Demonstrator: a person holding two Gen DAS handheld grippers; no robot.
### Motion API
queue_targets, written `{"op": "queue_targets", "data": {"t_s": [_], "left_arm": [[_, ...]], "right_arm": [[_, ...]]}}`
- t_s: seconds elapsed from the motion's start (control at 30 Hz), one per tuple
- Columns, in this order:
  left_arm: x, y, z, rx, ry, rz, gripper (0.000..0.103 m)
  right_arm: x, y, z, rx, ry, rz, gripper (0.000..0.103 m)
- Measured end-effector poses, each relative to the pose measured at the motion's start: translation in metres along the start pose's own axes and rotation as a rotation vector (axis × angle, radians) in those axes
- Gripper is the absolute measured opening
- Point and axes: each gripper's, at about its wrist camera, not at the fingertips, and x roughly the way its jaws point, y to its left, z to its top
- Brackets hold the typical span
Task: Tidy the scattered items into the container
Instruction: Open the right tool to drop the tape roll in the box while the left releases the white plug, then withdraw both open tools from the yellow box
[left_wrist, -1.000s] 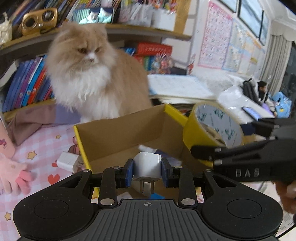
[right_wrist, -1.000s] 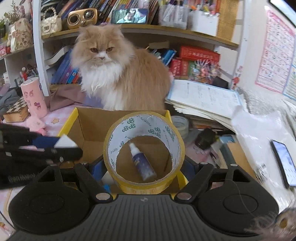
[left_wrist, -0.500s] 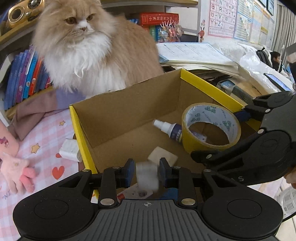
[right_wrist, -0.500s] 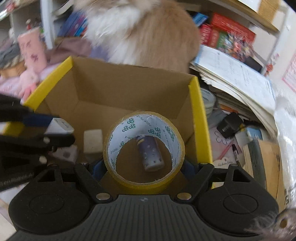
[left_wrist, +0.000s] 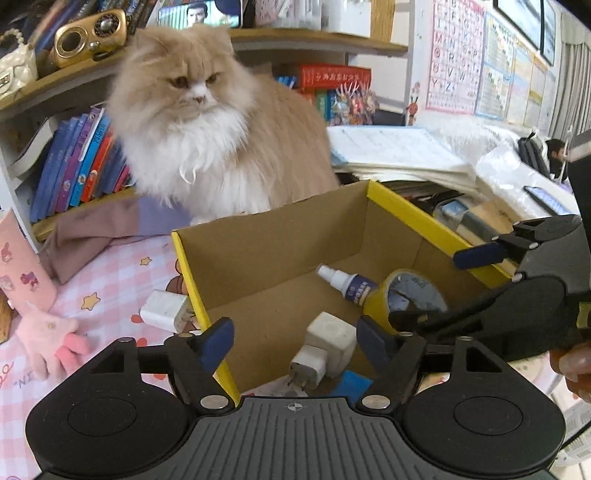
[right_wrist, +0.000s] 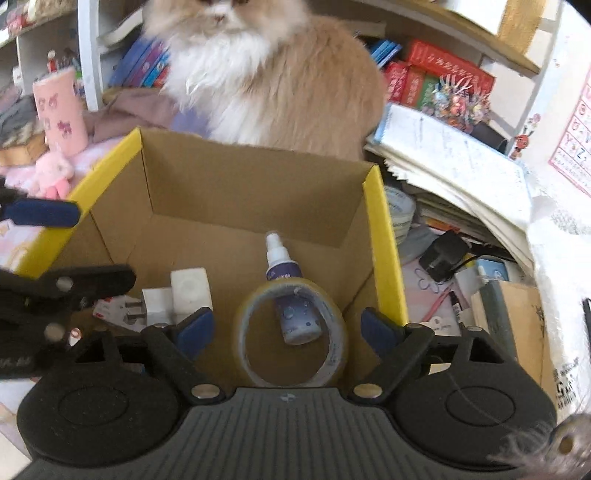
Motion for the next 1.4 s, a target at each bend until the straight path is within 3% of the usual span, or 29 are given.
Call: {"op": "queue_targets", "data": {"t_s": [0.47,0.7,1.4], "left_arm": [[-0.081,-0.003,-0.032,-0.045,-0.112,-0.023,0.087],[-0.107,0.008,-0.059,-0.075,-0.113,-0.013,0.088],[-0.160,0.034,-0.130,-0.073,-0.029,-0.020,0.089]], "right_arm": [[-0.084,0.017,-0.031,0.107,-0.153,-0.026,0.088],[-0.115,0.040,-0.057,0.172,-0.187,-0.051,0.088],[-0.168,0.126,-0.126,0.292,-0.135,-0.095,0.088]]}}
